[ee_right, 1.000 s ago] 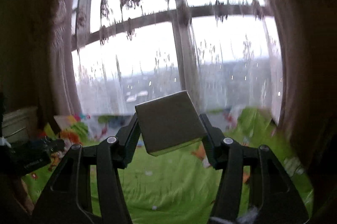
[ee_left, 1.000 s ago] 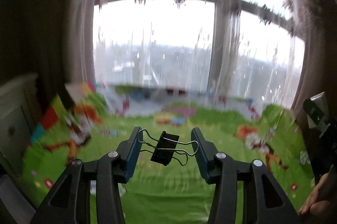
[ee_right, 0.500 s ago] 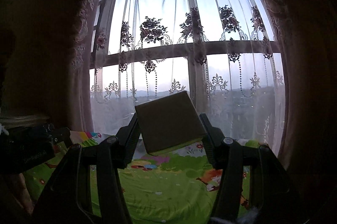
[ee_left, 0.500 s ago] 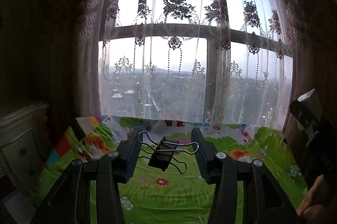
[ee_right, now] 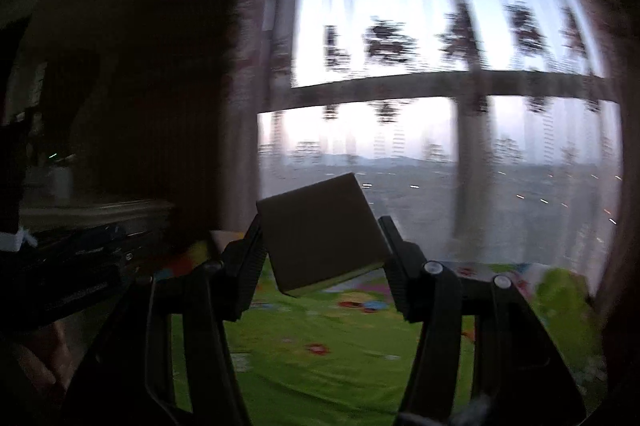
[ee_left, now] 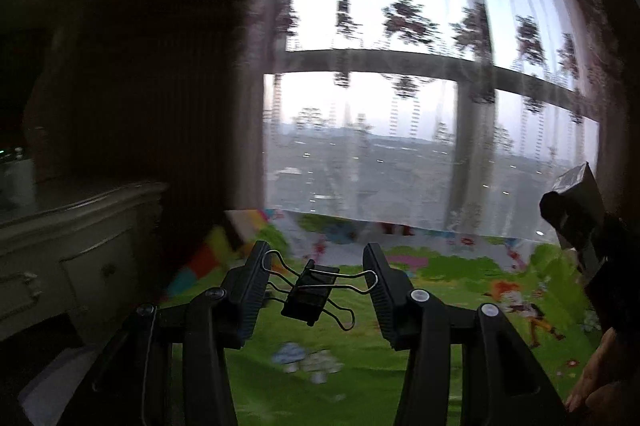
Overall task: Organize rigid objects
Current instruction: 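Carry the white cube box and binder clip over to the storage box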
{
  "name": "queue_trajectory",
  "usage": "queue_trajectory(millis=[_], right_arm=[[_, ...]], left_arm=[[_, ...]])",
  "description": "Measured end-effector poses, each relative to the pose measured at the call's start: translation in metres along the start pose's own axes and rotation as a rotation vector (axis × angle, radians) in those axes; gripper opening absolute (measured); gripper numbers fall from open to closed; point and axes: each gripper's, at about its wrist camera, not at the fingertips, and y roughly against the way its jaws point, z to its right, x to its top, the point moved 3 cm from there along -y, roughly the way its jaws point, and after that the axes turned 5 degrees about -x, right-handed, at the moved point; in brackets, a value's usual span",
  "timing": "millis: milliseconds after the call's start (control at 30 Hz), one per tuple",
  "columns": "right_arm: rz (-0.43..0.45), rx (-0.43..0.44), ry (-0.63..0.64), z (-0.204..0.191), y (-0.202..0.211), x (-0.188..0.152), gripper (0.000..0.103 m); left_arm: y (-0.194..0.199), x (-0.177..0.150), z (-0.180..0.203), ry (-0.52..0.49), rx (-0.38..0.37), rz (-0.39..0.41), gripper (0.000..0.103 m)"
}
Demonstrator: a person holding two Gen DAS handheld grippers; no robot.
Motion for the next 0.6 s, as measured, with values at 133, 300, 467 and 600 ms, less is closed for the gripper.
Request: queue_trajectory(millis=[133, 300, 467, 600], right_arm=[[-0.012, 0.155, 0.046, -0.05, -0.003, -0.001, 0.059], [-0.047, 0.342, 0.107, -0.11, -0.004, -0.007, 0.059], [-0.075, 0.486, 0.157, -0.157, -0.003, -0.014, 0.059], [-0.139, 0.587, 0.188, -0.19, -0.008, -0.022, 0.059]], left_arm=[[0.019, -0.003, -0.032, 0.014, 0.082, 0.0, 0.049], [0.044, -0.018, -0.075, 0.041, 0.182, -0.027, 0.049], [0.067, -0.038, -0.122, 0.111, 0.286, -0.066, 0.049], [0.075, -0.053, -0.153, 0.155, 0.352, -0.124, 0.049]])
